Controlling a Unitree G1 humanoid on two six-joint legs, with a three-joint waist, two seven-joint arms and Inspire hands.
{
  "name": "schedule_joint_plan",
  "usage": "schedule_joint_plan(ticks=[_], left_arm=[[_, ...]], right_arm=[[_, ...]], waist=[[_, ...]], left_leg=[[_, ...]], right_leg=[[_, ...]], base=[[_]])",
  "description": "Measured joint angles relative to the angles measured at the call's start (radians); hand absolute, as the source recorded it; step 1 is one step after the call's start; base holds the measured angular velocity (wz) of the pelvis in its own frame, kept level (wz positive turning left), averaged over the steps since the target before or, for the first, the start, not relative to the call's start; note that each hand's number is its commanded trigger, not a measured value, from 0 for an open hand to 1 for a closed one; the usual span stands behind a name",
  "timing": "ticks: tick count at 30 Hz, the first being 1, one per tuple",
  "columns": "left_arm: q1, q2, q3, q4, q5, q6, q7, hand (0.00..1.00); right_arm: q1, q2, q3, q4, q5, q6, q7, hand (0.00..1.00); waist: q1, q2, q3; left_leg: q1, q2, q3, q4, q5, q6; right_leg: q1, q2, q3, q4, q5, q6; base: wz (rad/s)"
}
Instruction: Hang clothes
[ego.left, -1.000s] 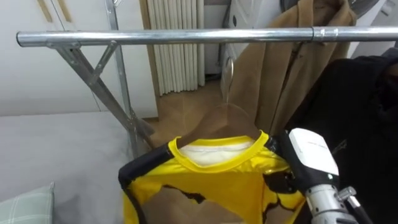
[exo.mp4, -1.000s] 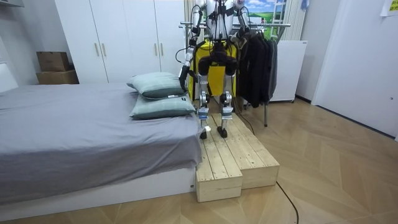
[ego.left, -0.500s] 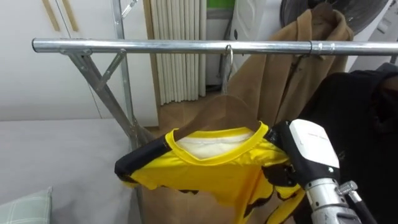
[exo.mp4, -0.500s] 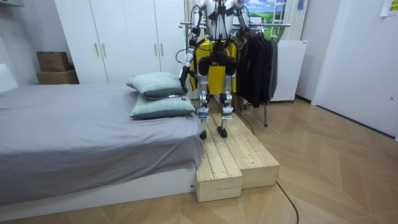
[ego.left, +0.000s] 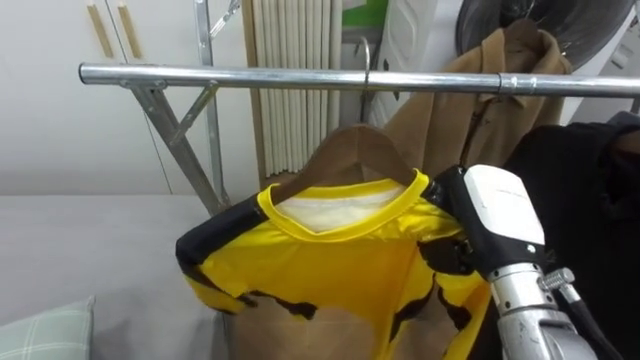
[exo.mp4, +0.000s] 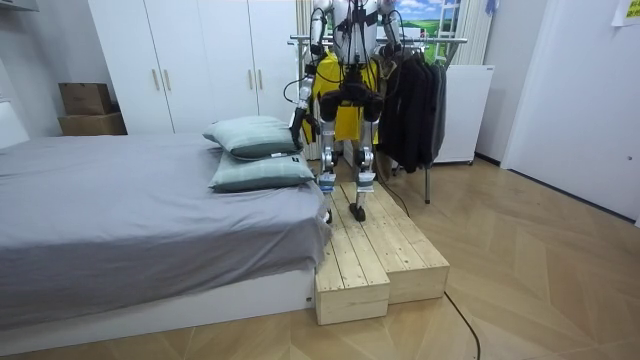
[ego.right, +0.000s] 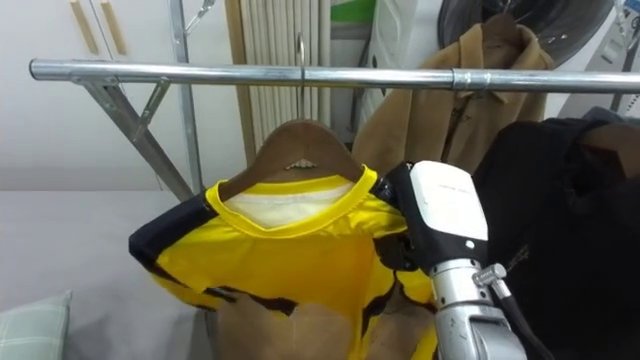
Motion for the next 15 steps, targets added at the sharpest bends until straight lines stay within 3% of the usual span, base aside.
schedule_joint_plan(ticks=[6, 15], left_arm=[[0.001, 0.0, 0.018, 0.0, 0.0, -0.001, 0.0, 0.0], [0.001, 0.0, 0.027, 0.0, 0.002, -0.009, 0.0, 0.0]], right_arm=[[-0.009, -0.001, -0.005, 0.0, 0.005, -0.032, -0.055, 1.0], [-0.01, -0.001, -0.005, 0.005, 0.006, -0.042, -0.086, 1.0]], waist=[[0.002, 0.001, 0.0005], [0.0, 0.001, 0.0006]], left_leg=[[0.005, 0.001, 0.0, -0.012, 0.003, -0.005], [0.006, 0.001, -0.009, -0.012, 0.003, -0.005]], right_leg=[[0.0, 0.003, 0.003, -0.002, -0.003, -0.005], [0.007, 0.001, 0.0, -0.015, -0.003, -0.006]], base=[[-0.01], [0.0]])
